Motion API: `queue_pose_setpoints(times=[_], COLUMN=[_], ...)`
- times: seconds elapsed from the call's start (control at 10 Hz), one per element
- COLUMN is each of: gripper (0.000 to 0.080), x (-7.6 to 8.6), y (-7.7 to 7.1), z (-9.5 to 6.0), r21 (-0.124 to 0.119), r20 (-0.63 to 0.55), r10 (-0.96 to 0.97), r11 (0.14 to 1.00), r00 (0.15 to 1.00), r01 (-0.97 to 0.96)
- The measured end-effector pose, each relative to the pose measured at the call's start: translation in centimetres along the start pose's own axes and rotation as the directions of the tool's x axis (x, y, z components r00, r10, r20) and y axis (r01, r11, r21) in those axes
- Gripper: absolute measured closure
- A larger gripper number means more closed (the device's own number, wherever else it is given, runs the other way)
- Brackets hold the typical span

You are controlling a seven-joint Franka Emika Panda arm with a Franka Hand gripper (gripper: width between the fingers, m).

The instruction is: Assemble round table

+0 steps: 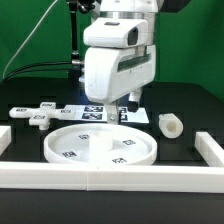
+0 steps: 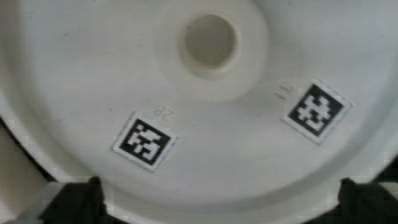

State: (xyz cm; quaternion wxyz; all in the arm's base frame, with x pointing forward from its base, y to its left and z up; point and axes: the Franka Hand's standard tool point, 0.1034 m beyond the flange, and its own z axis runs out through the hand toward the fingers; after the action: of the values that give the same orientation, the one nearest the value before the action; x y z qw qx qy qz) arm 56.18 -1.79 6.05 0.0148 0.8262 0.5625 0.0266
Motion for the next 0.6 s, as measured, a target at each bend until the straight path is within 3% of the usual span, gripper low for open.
queue_pose_setpoints(times=[0.1,0.6], gripper=[0.015,0.015], x=[-1.1,-2.7], y=[0.5,-0.4], z=[0.9,3.7], r21=[-0.045,-0.012], r20=[-0.017,-0.012], r10=[-0.047,-0.046], r11=[0.998,0.999], r00=[0.999,0.999], r01=[0.046,0.046])
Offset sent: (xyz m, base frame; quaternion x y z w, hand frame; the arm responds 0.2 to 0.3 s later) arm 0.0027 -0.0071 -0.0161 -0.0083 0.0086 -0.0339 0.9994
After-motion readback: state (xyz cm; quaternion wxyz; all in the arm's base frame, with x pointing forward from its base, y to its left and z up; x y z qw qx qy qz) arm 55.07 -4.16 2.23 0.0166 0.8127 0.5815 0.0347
